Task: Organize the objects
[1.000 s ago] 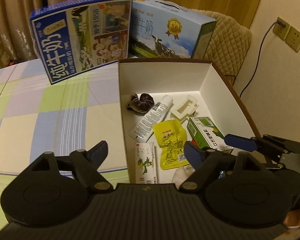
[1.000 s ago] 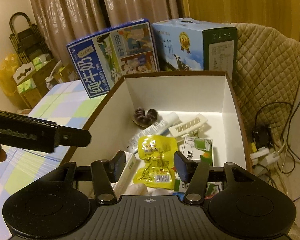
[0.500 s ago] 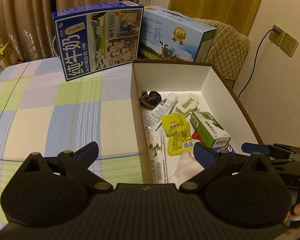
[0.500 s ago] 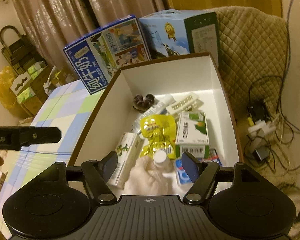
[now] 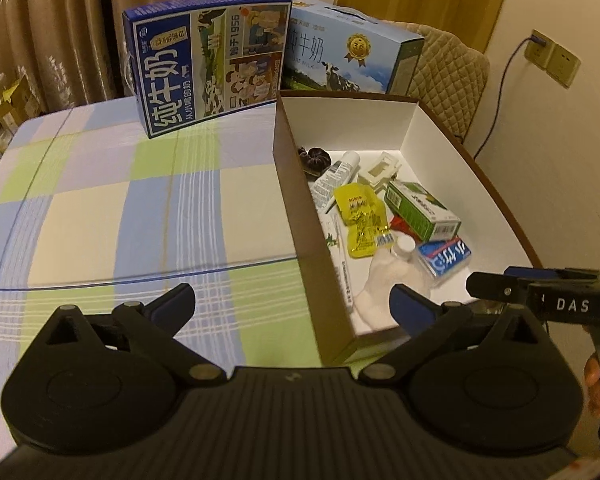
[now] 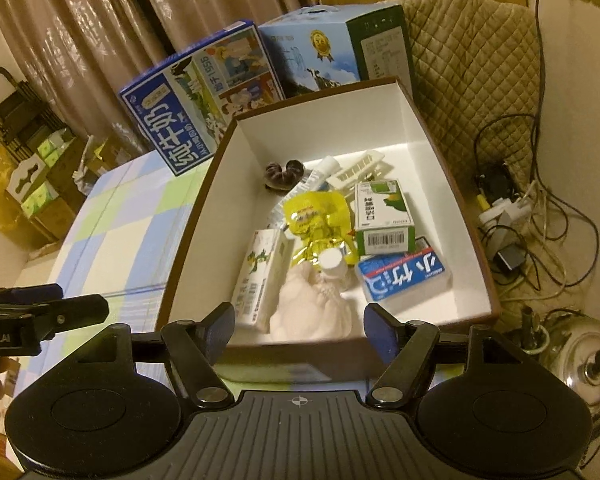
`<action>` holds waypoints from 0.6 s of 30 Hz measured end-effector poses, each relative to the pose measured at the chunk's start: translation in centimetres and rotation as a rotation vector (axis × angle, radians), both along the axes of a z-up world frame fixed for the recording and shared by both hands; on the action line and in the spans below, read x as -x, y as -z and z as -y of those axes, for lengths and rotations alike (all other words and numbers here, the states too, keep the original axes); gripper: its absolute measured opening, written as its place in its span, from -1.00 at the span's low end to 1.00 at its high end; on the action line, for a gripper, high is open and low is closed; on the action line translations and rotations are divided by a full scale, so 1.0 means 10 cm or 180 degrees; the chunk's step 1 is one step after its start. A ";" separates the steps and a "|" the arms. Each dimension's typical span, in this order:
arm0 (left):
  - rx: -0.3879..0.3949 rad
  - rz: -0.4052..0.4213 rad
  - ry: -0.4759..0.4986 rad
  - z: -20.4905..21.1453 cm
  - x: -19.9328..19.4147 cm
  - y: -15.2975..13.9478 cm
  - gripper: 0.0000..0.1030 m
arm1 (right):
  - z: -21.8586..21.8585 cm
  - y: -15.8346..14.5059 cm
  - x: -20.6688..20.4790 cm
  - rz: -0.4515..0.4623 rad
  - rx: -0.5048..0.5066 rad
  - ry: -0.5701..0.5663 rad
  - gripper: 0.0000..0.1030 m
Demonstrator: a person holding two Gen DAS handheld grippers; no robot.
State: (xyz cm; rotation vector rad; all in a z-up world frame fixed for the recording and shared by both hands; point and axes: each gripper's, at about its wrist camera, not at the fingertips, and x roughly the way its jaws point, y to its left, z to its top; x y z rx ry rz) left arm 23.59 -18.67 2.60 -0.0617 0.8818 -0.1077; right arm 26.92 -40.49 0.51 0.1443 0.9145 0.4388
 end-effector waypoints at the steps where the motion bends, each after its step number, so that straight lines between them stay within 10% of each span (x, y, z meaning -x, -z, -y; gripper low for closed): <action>1: -0.0018 0.0009 0.0015 -0.03 0.05 -0.01 0.98 | -0.03 0.00 0.05 -0.0002 0.0016 0.0007 0.33; 18: -0.0102 0.0155 0.0055 -0.82 1.12 -0.14 0.98 | -0.74 -0.09 1.06 0.0030 0.0082 -0.0007 0.33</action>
